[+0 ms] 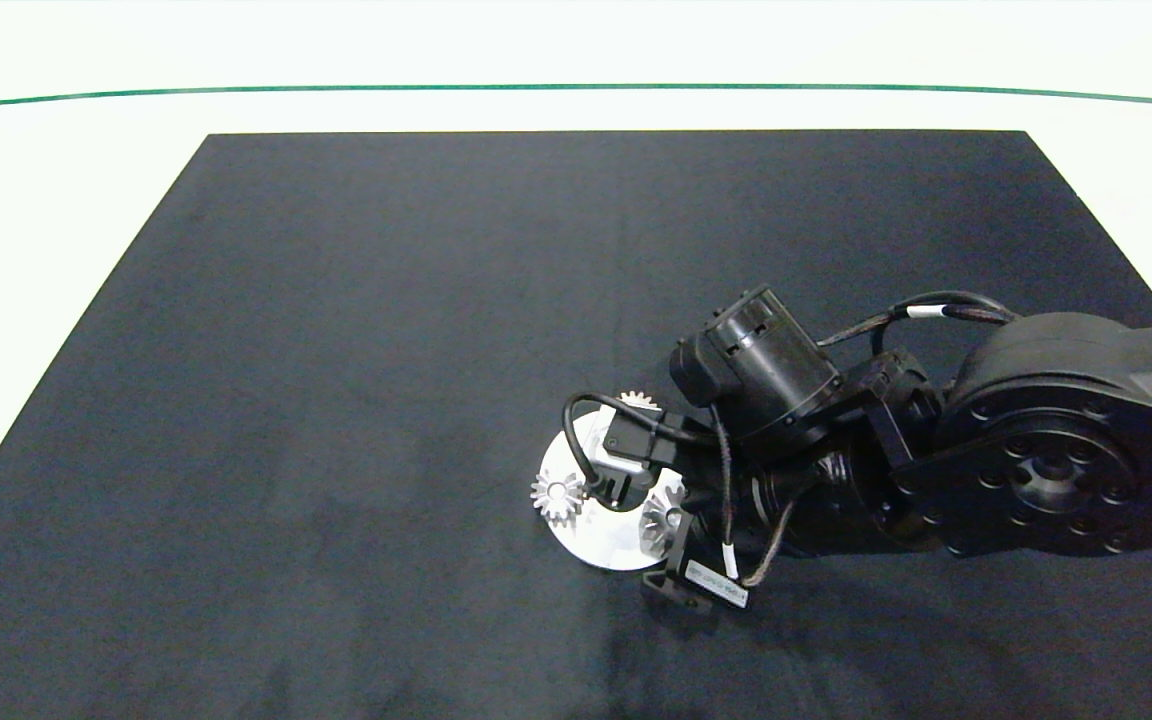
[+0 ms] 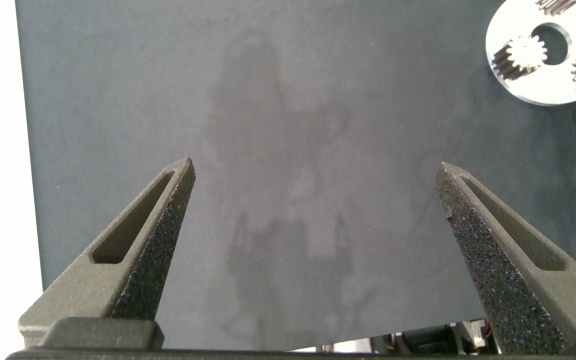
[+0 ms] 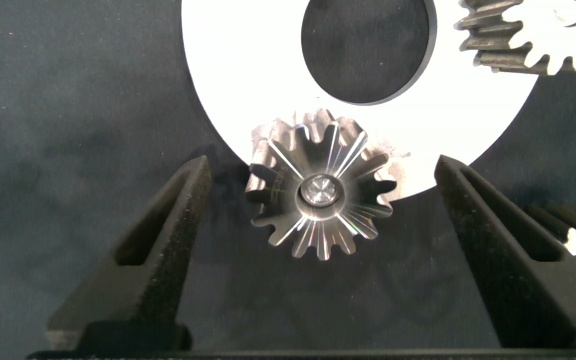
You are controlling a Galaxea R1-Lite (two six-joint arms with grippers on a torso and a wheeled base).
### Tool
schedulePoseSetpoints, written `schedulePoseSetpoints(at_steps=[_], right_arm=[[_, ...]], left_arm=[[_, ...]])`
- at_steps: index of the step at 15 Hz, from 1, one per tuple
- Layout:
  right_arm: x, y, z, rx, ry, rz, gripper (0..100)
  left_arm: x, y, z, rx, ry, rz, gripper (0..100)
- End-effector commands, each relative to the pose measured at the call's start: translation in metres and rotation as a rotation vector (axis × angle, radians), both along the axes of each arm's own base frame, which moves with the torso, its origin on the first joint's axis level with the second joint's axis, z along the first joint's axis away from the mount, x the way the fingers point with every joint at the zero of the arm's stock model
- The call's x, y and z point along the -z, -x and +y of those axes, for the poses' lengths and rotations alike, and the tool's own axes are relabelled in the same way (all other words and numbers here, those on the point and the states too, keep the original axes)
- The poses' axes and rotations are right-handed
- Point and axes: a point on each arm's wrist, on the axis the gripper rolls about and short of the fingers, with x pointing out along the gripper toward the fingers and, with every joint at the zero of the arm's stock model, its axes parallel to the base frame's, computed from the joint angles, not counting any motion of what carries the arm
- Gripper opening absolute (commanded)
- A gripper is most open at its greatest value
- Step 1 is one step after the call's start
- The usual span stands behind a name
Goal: Remove an incorrectly installed larger gear and replace it with the correct smaller gear
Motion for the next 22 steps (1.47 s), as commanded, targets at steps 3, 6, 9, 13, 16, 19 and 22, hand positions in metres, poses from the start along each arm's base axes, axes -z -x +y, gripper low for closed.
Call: schedulePoseSetpoints(at_steps=[3,6,9,13,16,19,22], right_arm=[[0.0021,-0.0008,0.0010,-0.001,0.009,0.002,81],[0.0035,-0.0026,0.0029,0.000,0.010,0.001,75],[0.0062,-0.0039,0.0044,0.000,0.014,0.006,69],[0.0066,-0.0048,0.0053,0.000,0.010,0.001,59],[0.0064,-0.0050,0.0056,0.000,0.006,-0.002,53],[0.0067,-0.0049,0.0055,0.000,0.007,-0.001,48],[0.0067,-0.0049,0.0055,-0.001,0.008,-0.001,42]], left_arm=[[-0.0011,-0.0001,0.0000,-0.001,0.000,-0.010,100],[-0.0011,-0.0001,0.0000,0.001,0.000,-0.010,100],[-0.0011,-0.0001,0.0000,0.001,0.000,-0.010,100],[-0.0011,-0.0005,-0.0001,-0.001,0.000,-0.009,100],[-0.0011,-0.0005,-0.0001,0.002,-0.008,-0.010,100],[-0.0013,-0.0005,-0.0001,0.001,-0.009,-0.012,100],[-0.0013,-0.0005,-0.0001,0.001,-0.009,-0.012,100]])
